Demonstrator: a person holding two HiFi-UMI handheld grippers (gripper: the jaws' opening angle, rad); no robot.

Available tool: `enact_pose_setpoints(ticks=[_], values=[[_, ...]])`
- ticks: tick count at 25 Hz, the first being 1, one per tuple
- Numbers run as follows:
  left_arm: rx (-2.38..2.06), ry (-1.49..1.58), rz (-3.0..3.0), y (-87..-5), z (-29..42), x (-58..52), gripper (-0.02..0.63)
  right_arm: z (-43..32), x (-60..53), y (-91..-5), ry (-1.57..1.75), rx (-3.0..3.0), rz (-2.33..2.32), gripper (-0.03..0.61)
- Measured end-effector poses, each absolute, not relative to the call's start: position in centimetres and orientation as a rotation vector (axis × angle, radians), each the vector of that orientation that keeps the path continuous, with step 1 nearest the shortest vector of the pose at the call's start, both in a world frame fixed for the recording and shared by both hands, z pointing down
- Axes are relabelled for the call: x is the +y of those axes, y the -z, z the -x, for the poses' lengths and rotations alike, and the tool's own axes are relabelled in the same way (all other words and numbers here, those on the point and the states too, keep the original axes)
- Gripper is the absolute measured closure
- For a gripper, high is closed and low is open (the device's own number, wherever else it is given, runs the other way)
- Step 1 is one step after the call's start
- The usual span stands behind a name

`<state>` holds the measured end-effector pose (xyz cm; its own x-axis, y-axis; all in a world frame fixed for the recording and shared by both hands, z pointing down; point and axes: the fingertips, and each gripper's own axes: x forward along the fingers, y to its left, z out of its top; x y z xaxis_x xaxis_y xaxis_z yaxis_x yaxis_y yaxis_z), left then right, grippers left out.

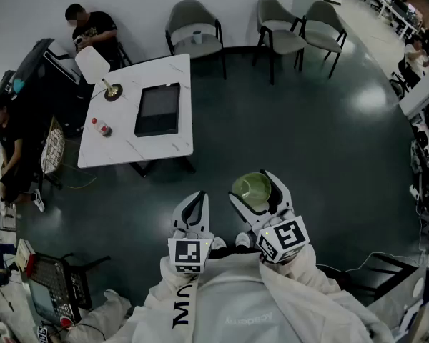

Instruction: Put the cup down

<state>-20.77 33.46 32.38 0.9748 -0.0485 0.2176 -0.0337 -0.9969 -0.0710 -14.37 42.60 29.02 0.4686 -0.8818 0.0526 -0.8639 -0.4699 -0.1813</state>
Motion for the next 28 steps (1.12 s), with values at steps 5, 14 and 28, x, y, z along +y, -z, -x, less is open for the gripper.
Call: enact_pose_setpoints(ticks=[5, 14, 28], values=[[0.064, 0.339, 3.049, -32.0, 20.2, 33.6, 0.598, 13.7, 42.8, -28.4, 0.209, 1.543, 2.586, 0.179], [0.06, 0.359, 3.035, -32.5, 18.7, 35.0, 0.598, 12.5, 43.8, -28.7, 0.207, 1.566, 2.576, 0.179], [0.048, 0.337, 3.027, -33.3, 15.4, 38.0, 0.598, 9.7, 46.9, -29.8, 0.206, 1.557, 2.559, 0.179]])
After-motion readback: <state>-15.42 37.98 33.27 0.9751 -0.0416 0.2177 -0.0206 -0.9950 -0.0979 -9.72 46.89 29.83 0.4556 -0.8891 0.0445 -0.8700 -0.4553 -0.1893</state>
